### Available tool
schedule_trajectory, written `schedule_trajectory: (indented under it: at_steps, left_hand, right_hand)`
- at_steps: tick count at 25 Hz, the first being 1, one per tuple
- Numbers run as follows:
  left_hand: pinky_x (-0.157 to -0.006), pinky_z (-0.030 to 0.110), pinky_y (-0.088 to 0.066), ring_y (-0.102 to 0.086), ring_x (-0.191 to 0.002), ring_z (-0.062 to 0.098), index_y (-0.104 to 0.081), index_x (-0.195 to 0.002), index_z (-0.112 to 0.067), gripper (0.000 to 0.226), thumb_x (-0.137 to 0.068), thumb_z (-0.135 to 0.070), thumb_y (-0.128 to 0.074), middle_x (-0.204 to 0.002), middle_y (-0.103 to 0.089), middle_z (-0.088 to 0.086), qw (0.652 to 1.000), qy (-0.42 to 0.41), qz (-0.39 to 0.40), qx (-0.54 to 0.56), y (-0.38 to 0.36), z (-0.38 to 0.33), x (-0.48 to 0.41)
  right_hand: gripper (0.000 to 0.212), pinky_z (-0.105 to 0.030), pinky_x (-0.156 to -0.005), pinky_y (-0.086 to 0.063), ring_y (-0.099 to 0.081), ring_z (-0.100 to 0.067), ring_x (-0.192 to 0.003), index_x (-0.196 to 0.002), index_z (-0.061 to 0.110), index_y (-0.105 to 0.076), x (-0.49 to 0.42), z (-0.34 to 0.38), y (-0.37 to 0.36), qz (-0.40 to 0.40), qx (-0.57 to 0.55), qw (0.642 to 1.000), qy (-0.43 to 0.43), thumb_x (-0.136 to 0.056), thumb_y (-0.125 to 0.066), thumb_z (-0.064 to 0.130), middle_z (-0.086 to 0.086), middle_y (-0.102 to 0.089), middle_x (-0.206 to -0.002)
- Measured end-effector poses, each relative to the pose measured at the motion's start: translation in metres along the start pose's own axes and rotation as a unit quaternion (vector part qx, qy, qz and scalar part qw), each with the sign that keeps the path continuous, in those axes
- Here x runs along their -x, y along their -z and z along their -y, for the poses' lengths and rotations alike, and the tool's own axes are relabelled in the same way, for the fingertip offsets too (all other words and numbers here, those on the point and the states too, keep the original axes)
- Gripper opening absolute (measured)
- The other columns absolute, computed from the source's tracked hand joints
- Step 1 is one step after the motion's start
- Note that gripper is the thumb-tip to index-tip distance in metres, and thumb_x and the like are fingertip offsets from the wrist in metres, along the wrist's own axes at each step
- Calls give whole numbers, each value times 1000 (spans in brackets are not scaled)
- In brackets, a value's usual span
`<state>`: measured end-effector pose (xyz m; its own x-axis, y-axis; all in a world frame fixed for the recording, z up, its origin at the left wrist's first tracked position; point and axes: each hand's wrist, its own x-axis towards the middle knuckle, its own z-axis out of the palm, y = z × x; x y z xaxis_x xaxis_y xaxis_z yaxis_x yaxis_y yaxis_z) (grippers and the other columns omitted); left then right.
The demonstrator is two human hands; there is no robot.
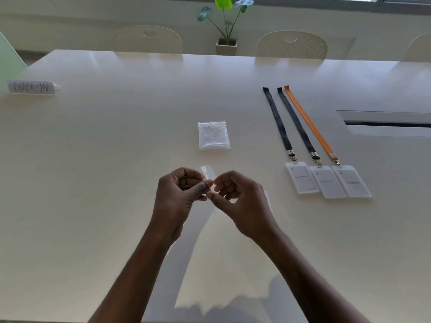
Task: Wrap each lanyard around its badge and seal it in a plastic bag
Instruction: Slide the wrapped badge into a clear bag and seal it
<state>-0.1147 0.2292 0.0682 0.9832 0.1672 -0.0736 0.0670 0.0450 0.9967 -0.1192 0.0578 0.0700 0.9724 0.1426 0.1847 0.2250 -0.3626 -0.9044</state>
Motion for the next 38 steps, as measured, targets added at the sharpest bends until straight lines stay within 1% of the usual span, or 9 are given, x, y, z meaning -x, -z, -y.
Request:
schedule_trajectory:
  at_steps: [3,8,11,16,20,24,27,34,38]
  left_hand:
    - [-71,33,-62,-74,-68,24,-74,-92,-3,23,-78,-13,-89,-76,-77,12,999,12,13,31,-2,10,8]
    - [-73,35,-63,-75,-71,25,-76,-90,-7,32,-71,-26,-93,-77,-77,15,998,16,47,45,-5,18,12]
    - [-73,37,-64,-77,-72,29,-76,-91,-8,34,-70,-28,-94,-79,-78,17,997,20,55,46,-4,20,10]
    - [-68,32,-63,-77,-71,27,-75,-93,-6,39,-68,-31,-93,-79,-78,16,997,23,58,49,-7,21,10]
    - [-67,30,-62,-78,-72,26,-75,-95,-5,38,-70,-29,-91,-80,-79,15,997,18,57,37,-10,22,12]
    - [-67,29,-62,-78,-74,26,-75,-92,-9,24,-78,-21,-91,-81,-79,12,999,0,42,-11,-14,25,15]
    - [-72,35,-65,-78,-78,25,-76,-90,-17,12,-85,-19,-87,-83,-79,8,998,-7,43,-39,-19,27,18]
    - [-82,45,-66,-79,-86,23,-82,-95,-28,5,-89,-28,-82,-88,-82,0,998,-10,32,-49,-28,30,26]
    - [-73,32,-66,-79,-77,14,-84,-94,-27,7,-93,-22,-80,-83,-82,-10,991,-72,-8,-114,-28,29,31]
  right_hand:
    - [23,-12,-63,-53,-71,-8,-74,-96,16,-71,7,-2,-2,5,-22,999,-29,-82,-89,20,6,-75,-82]
    - [13,-38,-78,-65,-77,-21,-81,-95,11,-74,15,-7,-2,24,-93,992,-82,-87,-84,12,-5,-79,-84]
    - [12,-32,-79,-63,-78,-18,-85,-101,6,-77,17,-10,2,43,-199,970,-133,-90,-81,8,-10,-81,-89]
    - [19,-27,-80,-62,-80,-24,-90,-108,4,-78,19,-12,6,50,-242,954,-168,-91,-79,14,-11,-82,-94]
    - [13,-31,-80,-65,-79,-24,-89,-104,7,-79,19,-15,7,45,-211,960,-179,-95,-75,15,-10,-81,-91]
    - [4,-50,-76,-65,-77,-27,-77,-95,9,-78,21,-14,0,2,-87,987,-132,-95,-74,10,-8,-79,-80]
    - [6,-59,-73,-61,-74,-34,-74,-90,11,-78,22,-15,-2,-28,-63,991,-119,-94,-74,9,-9,-77,-76]
    - [8,-46,-73,-65,-77,-19,-71,-89,10,-79,23,-15,0,-83,-93,985,-120,-94,-75,7,-3,-79,-76]
    - [8,-46,-70,-64,-76,-19,-67,-85,11,-79,25,-12,0,-88,-79,986,-115,-93,-78,12,-2,-78,-73]
